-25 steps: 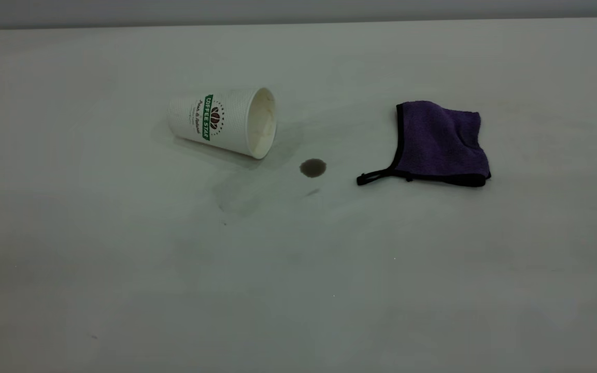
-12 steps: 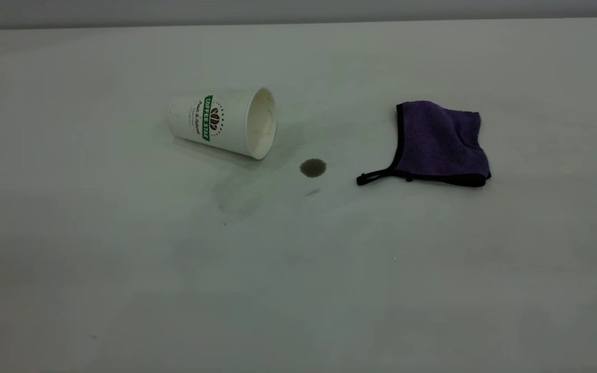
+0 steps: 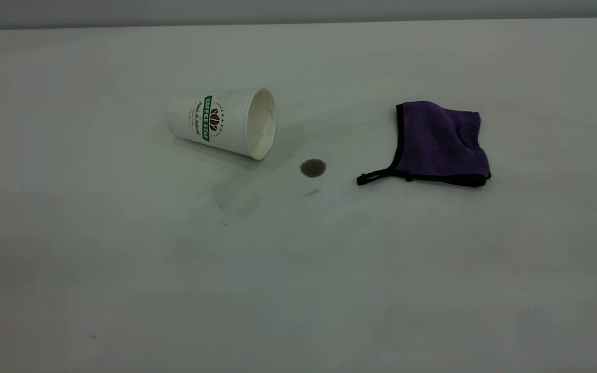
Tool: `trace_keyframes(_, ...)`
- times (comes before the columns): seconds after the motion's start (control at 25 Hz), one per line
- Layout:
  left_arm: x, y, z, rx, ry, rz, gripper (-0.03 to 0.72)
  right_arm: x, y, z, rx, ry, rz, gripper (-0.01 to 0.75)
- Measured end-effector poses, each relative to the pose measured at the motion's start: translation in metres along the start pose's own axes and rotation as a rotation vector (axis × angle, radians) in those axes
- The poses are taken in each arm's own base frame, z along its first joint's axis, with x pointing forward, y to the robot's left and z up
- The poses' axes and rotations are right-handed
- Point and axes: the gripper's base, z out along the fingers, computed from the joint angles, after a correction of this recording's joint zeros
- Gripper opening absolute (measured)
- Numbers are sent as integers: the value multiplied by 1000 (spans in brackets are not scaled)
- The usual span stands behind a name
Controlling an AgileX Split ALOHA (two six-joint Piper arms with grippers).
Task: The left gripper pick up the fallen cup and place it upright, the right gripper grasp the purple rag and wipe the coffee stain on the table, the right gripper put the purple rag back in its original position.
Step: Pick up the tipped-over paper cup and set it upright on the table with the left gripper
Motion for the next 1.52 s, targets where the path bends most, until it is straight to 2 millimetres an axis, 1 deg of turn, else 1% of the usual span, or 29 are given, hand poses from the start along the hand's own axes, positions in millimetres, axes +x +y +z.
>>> trace_keyframes(0.44,-2,0,-2,-1,-7,0,486,0,0,0,0,0,0,238)
trace_keyframes(0.52,-11,0,-3,-2,-9,1,486,0,0,0,0,0,0,238)
trace_keyframes(0.6,-27,1,0,-4,29,4,486,0,0,0,0,0,0,238)
trace_keyframes(0.72,-58,4,16,-36,120,15,486,0,0,0,0,0,0,238)
trace_keyframes(0.8,-79,8,32,-79,166,38,486,0,0,0,0,0,0,238)
trace_keyframes(0.88,-103,10,52,-93,213,57,489,0,0,0,0,0,0,238)
trace_keyframes(0.96,-124,10,73,-90,246,69,513,0,0,0,0,0,0,238)
trace_keyframes(1.04,-146,9,98,-85,286,84,569,0,0,0,0,0,0,238)
trace_keyframes(1.16,-172,4,139,-64,362,129,669,0,0,0,0,0,0,238)
trace_keyframes(1.24,-186,-8,168,-43,404,193,706,0,0,0,0,0,0,238)
trace_keyframes(1.32,-201,-29,200,-33,439,260,710,0,0,0,0,0,0,238)
trace_keyframes(1.36,-205,-40,217,-42,460,292,710,0,0,0,0,0,0,238)
trace_keyframes(1.44,-215,-70,244,-59,470,360,708,0,0,0,0,0,0,238)
trace_keyframes(1.52,-218,-102,270,-98,491,426,706,0,0,0,0,0,0,238)
